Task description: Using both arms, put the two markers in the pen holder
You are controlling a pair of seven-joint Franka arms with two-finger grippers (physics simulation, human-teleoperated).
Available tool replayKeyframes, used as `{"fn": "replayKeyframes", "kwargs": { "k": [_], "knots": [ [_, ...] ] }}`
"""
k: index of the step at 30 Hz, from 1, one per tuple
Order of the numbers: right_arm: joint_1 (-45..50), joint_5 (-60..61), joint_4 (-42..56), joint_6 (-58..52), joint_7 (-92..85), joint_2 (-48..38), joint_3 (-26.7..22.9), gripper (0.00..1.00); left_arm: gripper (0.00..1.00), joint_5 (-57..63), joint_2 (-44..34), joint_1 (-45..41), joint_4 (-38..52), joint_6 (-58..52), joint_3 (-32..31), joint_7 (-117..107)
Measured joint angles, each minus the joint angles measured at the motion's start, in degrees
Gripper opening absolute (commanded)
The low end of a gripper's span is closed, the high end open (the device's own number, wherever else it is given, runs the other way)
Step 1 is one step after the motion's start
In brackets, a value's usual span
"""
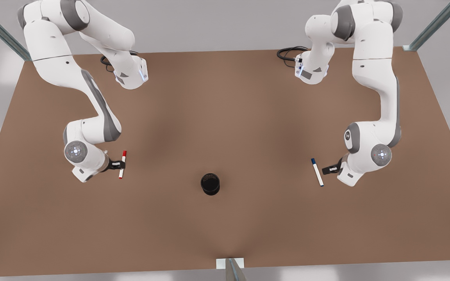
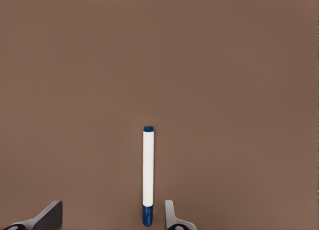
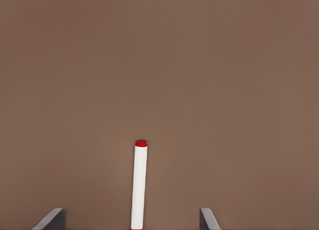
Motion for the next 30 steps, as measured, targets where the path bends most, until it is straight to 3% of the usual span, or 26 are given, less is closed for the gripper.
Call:
{"fn": "replayKeyframes", "kwargs": {
  "k": [5, 7, 9, 11, 14, 30],
  "knots": [
    [-1.56, -1.39, 0.24, 8.3, 2.49, 7.62, -0.47, 1.0, 0.95, -0.76, 1.5, -0.71, -1.15, 5.93, -0.13, -3.3],
    [-1.69, -2.23, 0.3, 10.91, 3.32, 9.32, -0.5, 1.0, 0.75, -0.82, 2.32, -1.44, -1.07, 7.27, -0.14, -4.38],
    [-1.8, -3.73, 0.3, 12.72, 4.06, 10.26, -1.04, 0.94, 0.68, -0.74, 3.15, -1.86, -0.81, 8.22, -0.14, -5.34],
    [-1.84, -4.81, 0.17, 13.95, 4.71, 10.53, -1.29, 0.78, 0.68, -0.73, 3.99, -2.2, -0.1, 8.94, -0.14, -6.18],
    [-2.22, -6.06, -0.01, 15.13, 5.57, 10.61, -1.37, 0.66, 0.65, -0.79, 6.17, -2.29, 1.15, 10.13, -0.21, -7.27],
    [-2.47, -7.5, -2.82, 16.82, 8.33, 10.44, -1.23, 0.55, 0.61, -0.66, 11.06, -1.98, 2.22, 12.68, -0.19, -9.53]
  ]
}}
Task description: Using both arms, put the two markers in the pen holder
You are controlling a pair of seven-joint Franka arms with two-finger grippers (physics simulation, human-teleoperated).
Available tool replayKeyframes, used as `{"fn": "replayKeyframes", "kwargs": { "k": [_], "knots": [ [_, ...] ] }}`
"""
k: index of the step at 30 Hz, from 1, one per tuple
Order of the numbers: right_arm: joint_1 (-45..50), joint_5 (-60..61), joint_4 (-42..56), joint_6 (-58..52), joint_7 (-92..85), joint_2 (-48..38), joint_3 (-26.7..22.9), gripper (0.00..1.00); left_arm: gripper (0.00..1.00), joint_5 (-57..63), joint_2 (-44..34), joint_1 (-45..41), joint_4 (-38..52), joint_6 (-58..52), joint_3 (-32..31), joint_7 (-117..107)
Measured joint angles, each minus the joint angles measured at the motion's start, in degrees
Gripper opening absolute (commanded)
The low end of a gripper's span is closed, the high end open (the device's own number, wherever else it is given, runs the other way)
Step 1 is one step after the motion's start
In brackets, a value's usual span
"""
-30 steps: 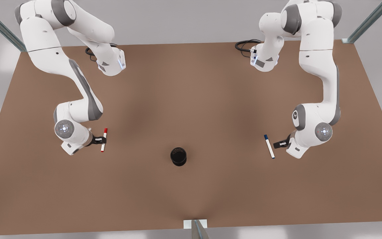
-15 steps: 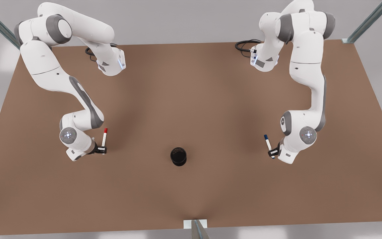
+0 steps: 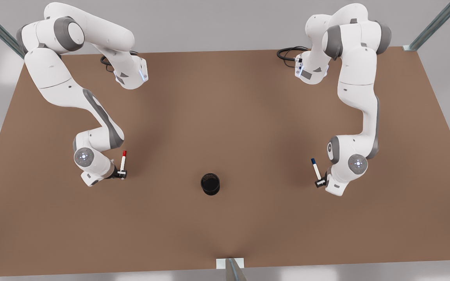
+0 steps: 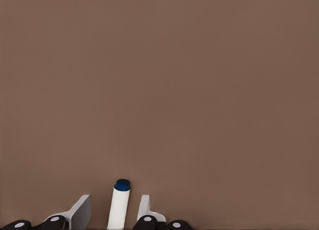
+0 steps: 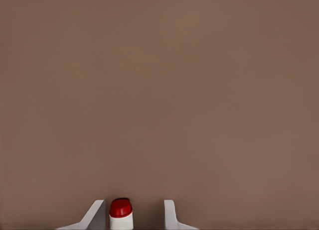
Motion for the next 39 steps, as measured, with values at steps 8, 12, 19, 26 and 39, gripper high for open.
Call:
{"fn": "replayKeyframes", "kwargs": {
  "k": [8, 12, 19, 26, 39],
  "knots": [
    [0.34, -0.03, -0.22, 0.01, 0.68, 0.02, 0.3, 0.45, 0.46, 0.17, -0.07, -0.37, -1.02, -0.23, -0.17, 2.72],
    [0.33, 0.01, -0.22, -0.07, 0.91, 0.01, 0.37, 0.37, 0.45, 0.23, -0.06, -0.27, -0.95, -0.46, -0.21, 3.99],
    [0.28, 0.31, -0.09, -0.19, 0.78, -0.33, 0.63, 0.28, 0.42, 0.28, 0.18, -0.4, -0.61, -0.6, -0.22, 6.44],
    [0.46, 0.63, 3.86, -3.41, 0.19, -3.36, 3.52, 0.21, 0.33, 0.22, 0.87, -0.32, -0.18, -0.63, -0.3, 8.47],
    [4.62, 1.14, 25.45, -15.25, -0.49, -4.97, 15.56, 0.21, 0.26, 0.35, 1.15, -0.32, -0.03, -0.61, -0.24, 10.19]
  ]
}}
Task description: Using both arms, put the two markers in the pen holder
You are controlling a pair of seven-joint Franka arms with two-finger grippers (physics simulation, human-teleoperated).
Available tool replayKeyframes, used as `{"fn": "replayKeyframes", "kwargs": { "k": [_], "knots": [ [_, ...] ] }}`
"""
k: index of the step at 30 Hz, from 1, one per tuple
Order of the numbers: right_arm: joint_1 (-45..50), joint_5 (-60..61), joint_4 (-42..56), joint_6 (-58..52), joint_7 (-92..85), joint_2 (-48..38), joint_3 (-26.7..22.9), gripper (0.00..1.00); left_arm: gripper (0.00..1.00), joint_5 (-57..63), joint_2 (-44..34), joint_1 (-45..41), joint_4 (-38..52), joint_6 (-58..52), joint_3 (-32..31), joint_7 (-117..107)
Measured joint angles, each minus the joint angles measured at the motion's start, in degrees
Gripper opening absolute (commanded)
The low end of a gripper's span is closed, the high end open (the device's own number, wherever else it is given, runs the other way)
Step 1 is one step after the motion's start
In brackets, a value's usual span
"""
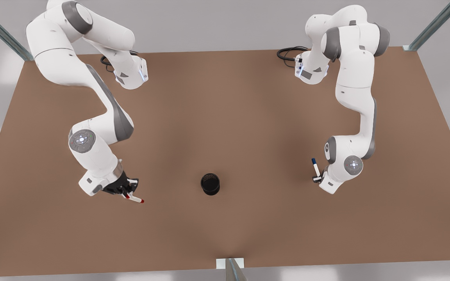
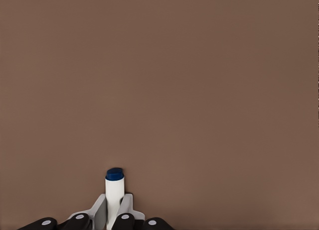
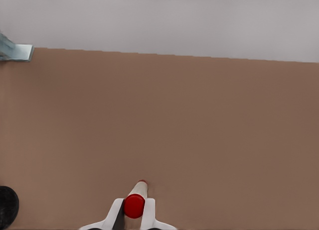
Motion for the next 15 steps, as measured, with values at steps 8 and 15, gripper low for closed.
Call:
{"fn": "replayKeyframes", "kwargs": {
  "k": [8, 15],
  "knots": [
    [12.74, -0.21, 6.52, -6.28, 4.79, 1.18, 1.96, 0.21, 0.22, 0.41, -0.4, -0.02, 3.08, -2.4, 0.04, -0.05],
    [24.53, -2.64, 18.22, -8.59, 10.68, 7.82, -2.92, 0.21, 0.22, 0.26, -4.59, -0.01, 5.83, -7.8, -2.0, -0.09]
  ]
}}
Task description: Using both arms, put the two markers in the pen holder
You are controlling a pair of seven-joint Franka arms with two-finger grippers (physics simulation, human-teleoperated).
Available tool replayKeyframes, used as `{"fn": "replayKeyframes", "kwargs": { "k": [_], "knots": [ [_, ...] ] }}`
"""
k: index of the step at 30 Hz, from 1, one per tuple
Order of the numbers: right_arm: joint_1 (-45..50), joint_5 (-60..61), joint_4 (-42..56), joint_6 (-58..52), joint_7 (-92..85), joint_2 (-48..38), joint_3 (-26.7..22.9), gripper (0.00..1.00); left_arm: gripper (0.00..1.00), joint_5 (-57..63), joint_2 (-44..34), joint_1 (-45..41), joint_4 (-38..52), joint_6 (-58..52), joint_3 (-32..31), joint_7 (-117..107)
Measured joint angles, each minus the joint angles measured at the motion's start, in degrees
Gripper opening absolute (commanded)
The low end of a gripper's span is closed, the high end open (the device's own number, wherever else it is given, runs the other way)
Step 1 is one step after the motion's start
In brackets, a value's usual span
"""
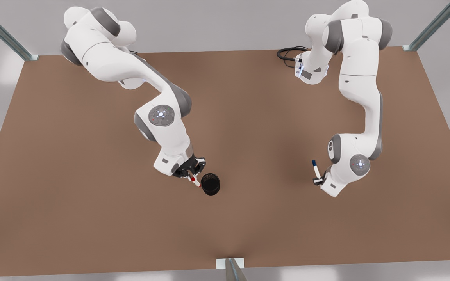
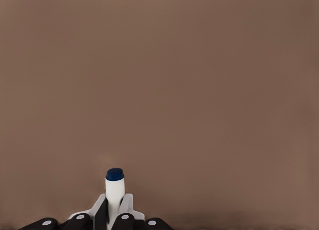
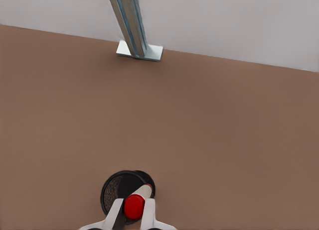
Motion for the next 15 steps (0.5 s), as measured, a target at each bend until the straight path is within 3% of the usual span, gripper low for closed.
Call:
{"fn": "replayKeyframes", "kwargs": {
  "k": [13, 14, 15],
  "knots": [
    [6.23, -2.33, 1.02, -0.65, 8.69, 3.91, -2.6, 0.21, 0.22, -4.87, -4.65, -0.8, 3.57, -8.95, -5.39, -0.2],
    [6.44, -2.7, 1.01, -0.61, 9.3, 4.11, -2.6, 0.48, 0.22, -4.95, -4.51, -0.78, 3.6, -9.24, -5.44, -0.23],
    [6.54, -3.26, 1.01, -0.7, 9.99, 4.26, -2.6, 1.0, 0.22, -5.15, -4.48, -0.78, 3.61, -9.49, -5.54, -0.25]
  ]
}}
